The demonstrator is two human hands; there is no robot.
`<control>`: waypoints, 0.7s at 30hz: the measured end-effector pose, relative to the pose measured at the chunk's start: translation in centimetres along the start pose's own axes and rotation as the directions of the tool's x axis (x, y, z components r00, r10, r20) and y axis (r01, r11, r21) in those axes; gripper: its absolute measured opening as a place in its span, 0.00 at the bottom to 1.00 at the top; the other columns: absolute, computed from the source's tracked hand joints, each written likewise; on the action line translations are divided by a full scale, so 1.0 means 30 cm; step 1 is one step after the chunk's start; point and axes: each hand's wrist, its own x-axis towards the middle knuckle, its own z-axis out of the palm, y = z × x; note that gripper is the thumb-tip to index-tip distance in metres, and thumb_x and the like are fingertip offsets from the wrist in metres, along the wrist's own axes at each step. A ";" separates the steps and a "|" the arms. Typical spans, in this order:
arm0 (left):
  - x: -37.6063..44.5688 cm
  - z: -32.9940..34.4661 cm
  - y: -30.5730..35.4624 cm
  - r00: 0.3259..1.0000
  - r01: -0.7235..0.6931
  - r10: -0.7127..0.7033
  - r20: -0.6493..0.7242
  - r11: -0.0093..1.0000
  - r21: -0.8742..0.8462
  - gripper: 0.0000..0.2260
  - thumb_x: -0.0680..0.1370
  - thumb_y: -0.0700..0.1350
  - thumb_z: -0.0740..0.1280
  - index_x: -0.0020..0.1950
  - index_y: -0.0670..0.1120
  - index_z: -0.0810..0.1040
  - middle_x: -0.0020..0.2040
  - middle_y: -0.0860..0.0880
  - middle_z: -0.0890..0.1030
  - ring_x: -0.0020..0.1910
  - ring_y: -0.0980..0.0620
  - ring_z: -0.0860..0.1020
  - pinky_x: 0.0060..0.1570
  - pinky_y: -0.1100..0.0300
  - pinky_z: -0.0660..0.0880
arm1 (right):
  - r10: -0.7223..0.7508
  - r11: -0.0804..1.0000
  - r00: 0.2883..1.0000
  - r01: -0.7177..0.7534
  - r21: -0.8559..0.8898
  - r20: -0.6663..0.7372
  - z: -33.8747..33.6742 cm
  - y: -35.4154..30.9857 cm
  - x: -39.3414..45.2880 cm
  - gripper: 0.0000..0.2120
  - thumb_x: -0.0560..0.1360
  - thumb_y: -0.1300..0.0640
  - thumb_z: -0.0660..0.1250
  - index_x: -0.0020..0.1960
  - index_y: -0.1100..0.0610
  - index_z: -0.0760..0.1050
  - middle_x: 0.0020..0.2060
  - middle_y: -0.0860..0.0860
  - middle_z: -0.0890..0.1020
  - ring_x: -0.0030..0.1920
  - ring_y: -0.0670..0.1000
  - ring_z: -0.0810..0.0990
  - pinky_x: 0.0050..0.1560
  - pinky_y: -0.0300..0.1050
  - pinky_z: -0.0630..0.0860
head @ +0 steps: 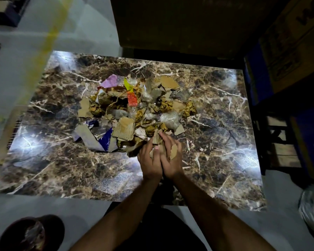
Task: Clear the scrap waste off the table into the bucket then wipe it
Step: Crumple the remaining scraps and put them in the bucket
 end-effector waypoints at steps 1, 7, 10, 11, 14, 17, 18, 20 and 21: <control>-0.005 0.002 0.017 0.998 0.066 -0.067 -0.005 0.993 -0.096 0.27 0.78 0.61 0.58 0.71 0.47 0.76 0.67 0.46 0.79 0.66 0.47 0.76 0.65 0.41 0.73 | 0.004 0.995 1.000 -0.003 0.096 -0.012 0.006 -0.014 0.003 0.25 0.82 0.46 0.55 0.77 0.50 0.67 0.73 0.46 0.72 0.72 0.51 0.70 0.72 0.46 0.62; -0.001 0.005 0.137 0.991 0.135 -0.120 0.063 0.921 -0.365 0.19 0.77 0.53 0.62 0.68 0.55 0.74 0.62 0.58 0.79 0.56 0.68 0.78 0.51 0.71 0.73 | 0.199 0.860 0.978 -0.203 0.468 0.059 -0.026 -0.094 0.017 0.21 0.81 0.53 0.56 0.73 0.47 0.69 0.70 0.45 0.75 0.70 0.41 0.73 0.69 0.42 0.71; 0.005 0.002 0.165 0.994 0.090 -0.058 0.096 0.921 -0.379 0.18 0.78 0.49 0.62 0.68 0.51 0.75 0.63 0.59 0.78 0.60 0.63 0.78 0.54 0.69 0.74 | 0.273 0.785 0.960 -0.262 0.562 0.066 -0.052 -0.127 0.027 0.18 0.80 0.55 0.56 0.67 0.45 0.72 0.63 0.39 0.78 0.63 0.36 0.77 0.61 0.34 0.73; 0.005 0.000 0.179 0.995 0.065 -0.031 0.095 0.924 -0.377 0.17 0.78 0.49 0.62 0.67 0.50 0.75 0.63 0.61 0.78 0.61 0.63 0.77 0.57 0.68 0.73 | 0.298 0.758 0.952 -0.277 0.591 0.065 -0.056 -0.134 0.030 0.17 0.79 0.54 0.56 0.67 0.46 0.73 0.62 0.41 0.79 0.63 0.38 0.78 0.61 0.36 0.74; 0.010 -0.003 0.230 0.994 -0.030 0.068 0.089 0.927 -0.375 0.12 0.79 0.48 0.62 0.62 0.51 0.75 0.57 0.62 0.79 0.59 0.59 0.77 0.57 0.62 0.73 | 0.324 0.688 0.945 -0.266 0.675 0.043 -0.070 -0.158 0.042 0.17 0.78 0.50 0.59 0.65 0.52 0.75 0.60 0.52 0.82 0.61 0.50 0.81 0.58 0.47 0.78; 0.001 -0.005 0.286 0.990 -0.072 0.114 0.078 0.906 -0.417 0.12 0.80 0.48 0.61 0.63 0.50 0.74 0.58 0.57 0.78 0.58 0.58 0.78 0.57 0.62 0.74 | 0.313 0.662 0.950 -0.201 0.722 -0.022 -0.118 -0.207 0.057 0.13 0.77 0.52 0.62 0.60 0.52 0.75 0.52 0.51 0.83 0.52 0.44 0.83 0.48 0.38 0.78; -0.002 -0.006 0.306 0.990 -0.075 0.118 0.075 0.899 -0.431 0.14 0.80 0.48 0.61 0.65 0.50 0.73 0.61 0.55 0.78 0.60 0.58 0.77 0.57 0.64 0.74 | 0.303 0.650 0.952 -0.185 0.737 -0.029 -0.134 -0.221 0.063 0.12 0.76 0.53 0.62 0.58 0.53 0.75 0.49 0.48 0.84 0.49 0.42 0.83 0.45 0.36 0.78; -0.003 -0.008 0.336 0.989 -0.073 0.124 0.083 0.886 -0.457 0.17 0.80 0.49 0.60 0.69 0.51 0.73 0.67 0.52 0.76 0.63 0.58 0.76 0.60 0.64 0.74 | 0.298 0.625 0.954 -0.173 0.761 -0.028 -0.150 -0.236 0.074 0.10 0.75 0.53 0.63 0.55 0.52 0.75 0.44 0.43 0.85 0.45 0.39 0.83 0.43 0.34 0.77; 0.001 -0.009 0.346 0.986 -0.092 0.145 0.083 0.885 -0.456 0.16 0.81 0.50 0.60 0.68 0.52 0.74 0.68 0.51 0.76 0.65 0.57 0.76 0.62 0.63 0.74 | 0.300 0.621 0.953 -0.168 0.765 -0.035 -0.158 -0.247 0.078 0.10 0.74 0.53 0.64 0.54 0.51 0.76 0.44 0.41 0.85 0.45 0.39 0.83 0.43 0.35 0.78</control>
